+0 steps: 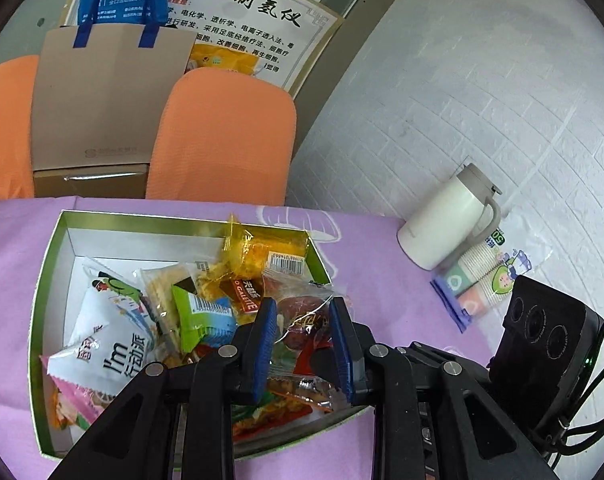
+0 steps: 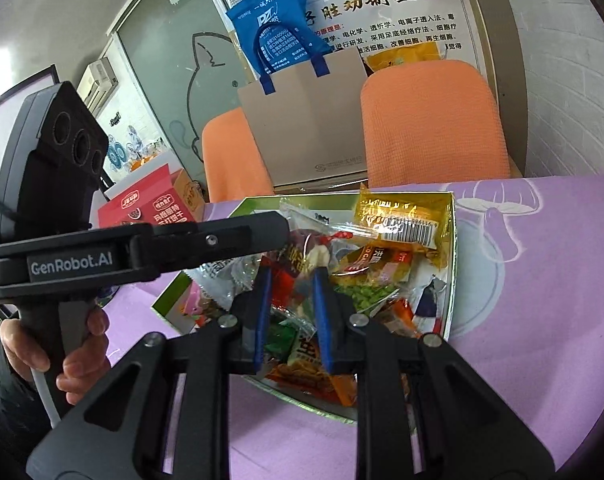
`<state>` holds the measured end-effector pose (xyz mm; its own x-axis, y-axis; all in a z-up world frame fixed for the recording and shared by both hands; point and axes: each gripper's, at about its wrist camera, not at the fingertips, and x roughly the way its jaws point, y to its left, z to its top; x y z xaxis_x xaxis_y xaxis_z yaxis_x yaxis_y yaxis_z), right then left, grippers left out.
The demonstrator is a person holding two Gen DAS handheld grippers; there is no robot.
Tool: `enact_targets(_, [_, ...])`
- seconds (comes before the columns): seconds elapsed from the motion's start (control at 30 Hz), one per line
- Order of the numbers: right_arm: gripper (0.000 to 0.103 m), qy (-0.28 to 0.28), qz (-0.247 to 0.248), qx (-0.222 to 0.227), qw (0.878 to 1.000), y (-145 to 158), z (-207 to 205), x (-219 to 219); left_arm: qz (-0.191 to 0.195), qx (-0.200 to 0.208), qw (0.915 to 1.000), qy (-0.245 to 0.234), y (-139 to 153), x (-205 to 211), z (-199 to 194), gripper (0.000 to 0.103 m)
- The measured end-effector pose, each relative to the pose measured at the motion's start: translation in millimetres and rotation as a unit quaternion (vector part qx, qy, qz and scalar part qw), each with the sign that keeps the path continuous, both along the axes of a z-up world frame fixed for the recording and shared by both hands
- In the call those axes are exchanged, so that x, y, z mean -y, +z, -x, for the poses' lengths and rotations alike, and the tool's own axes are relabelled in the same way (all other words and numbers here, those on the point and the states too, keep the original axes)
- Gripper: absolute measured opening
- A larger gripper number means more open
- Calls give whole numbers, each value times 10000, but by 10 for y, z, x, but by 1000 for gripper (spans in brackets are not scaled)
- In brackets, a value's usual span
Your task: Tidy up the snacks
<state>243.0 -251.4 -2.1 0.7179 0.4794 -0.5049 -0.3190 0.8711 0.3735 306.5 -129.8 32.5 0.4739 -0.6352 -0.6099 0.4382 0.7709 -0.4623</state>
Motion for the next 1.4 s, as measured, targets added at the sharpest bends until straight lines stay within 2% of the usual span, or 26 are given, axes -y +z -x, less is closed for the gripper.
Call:
enact_targets(0.1, [23, -34, 136, 0, 9999, -84, -77, 0, -12, -55, 10000, 44, -98, 38, -106, 27])
enact_targets(0.13, [23, -76, 243, 20, 9997, -112, -102, 0, 4, -71, 10000, 48, -122, 39, -125, 36])
enact_targets(0.17, [36, -113, 428, 51, 9990, -142, -109, -17, 17, -107, 9999, 45, -141, 42, -134, 62])
enact_targets(0.2, [60, -135, 558, 77, 9983, -167, -109, -22, 6, -134, 9998, 160, -160, 19, -121, 77])
enact_targets(0.23, [71, -183, 671, 159, 9974, -186, -80, -25, -33, -62, 9992, 386, -162, -24, -88, 91])
enact_targets(0.27, [78, -225, 737, 260, 9967, -204, -46, -17, -60, 66, 9983, 576, -149, -59, -55, 93])
enact_targets(0.33, [79, -259, 780, 298, 9962, -221, 11, -1, -162, 244, 9974, 657, -122, -102, -12, 93])
enact_targets(0.43, [83, -334, 646, 234, 9971, -211, 104, 44, -342, 307, 9962, 738, -86, -150, 75, 93])
enact_targets(0.7, [90, -510, 377, 358, 9973, 46, 505, 79, -384, 542, 9916, 1106, 119, -435, 578, 94])
enact_targets(0.87, [94, -661, 303, 441, 9964, 188, 824, 55, -845, 691, 9817, 1560, 188, -645, 990, 94])
enact_targets(1.03, [95, -661, 313, 486, 9961, 243, 1164, -30, -1024, 771, 9756, 1784, 92, -843, 1495, 94])
enact_targets(1.13, [100, -892, 420, 350, 9945, 236, 1351, -66, -1063, 750, 9751, 1797, -17, -893, 1743, 94])
enact_targets(1.4, [100, -1270, 756, 182, 9889, 22, 1775, -158, -1563, 819, 9664, 1870, -218, -831, 2190, 95])
